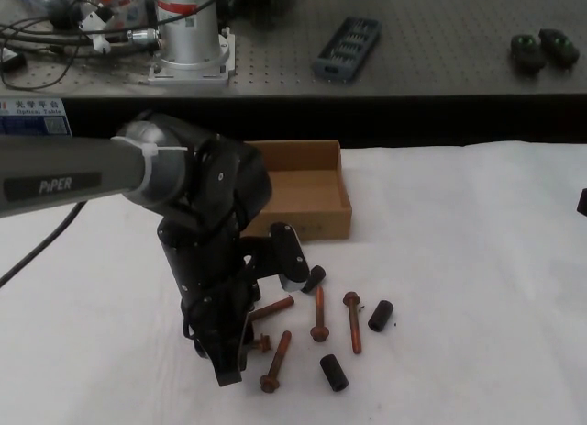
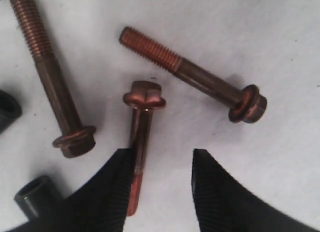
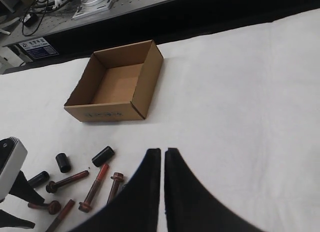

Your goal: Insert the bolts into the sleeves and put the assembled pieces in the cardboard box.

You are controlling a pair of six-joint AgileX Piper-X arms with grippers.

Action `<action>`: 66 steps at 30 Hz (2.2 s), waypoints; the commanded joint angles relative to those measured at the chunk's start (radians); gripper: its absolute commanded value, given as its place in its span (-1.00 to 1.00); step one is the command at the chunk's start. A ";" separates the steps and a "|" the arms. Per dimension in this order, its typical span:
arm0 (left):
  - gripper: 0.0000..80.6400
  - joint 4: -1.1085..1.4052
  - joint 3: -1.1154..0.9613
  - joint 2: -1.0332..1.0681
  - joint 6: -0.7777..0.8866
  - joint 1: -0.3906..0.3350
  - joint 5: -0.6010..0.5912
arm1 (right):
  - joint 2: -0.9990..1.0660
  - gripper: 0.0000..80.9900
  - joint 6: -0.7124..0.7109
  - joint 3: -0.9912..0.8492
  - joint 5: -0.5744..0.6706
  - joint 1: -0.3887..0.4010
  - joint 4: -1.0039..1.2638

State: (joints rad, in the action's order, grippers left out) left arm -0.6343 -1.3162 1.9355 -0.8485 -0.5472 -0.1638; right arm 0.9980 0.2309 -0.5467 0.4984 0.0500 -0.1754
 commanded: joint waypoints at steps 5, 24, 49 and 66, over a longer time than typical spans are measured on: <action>-0.26 0.013 0.015 0.001 -0.067 -0.012 -0.044 | 0.003 -0.90 -0.008 -0.012 0.005 -0.001 0.002; -0.36 0.081 0.016 0.062 -0.011 -0.017 -0.020 | 0.003 -0.90 -0.008 -0.012 0.005 -0.001 0.002; -0.99 0.158 0.016 -0.443 0.755 0.067 -0.079 | 0.041 -0.90 0.006 -0.232 0.102 0.216 -0.319; -0.99 0.213 0.294 -0.810 0.780 0.169 -0.231 | 0.419 -0.90 -0.090 -0.585 -0.352 0.635 -0.714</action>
State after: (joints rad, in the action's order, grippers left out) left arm -0.4153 -0.9990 1.1248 -0.0842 -0.3751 -0.3686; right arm 1.3946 0.1526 -1.1207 0.1624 0.6703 -0.8654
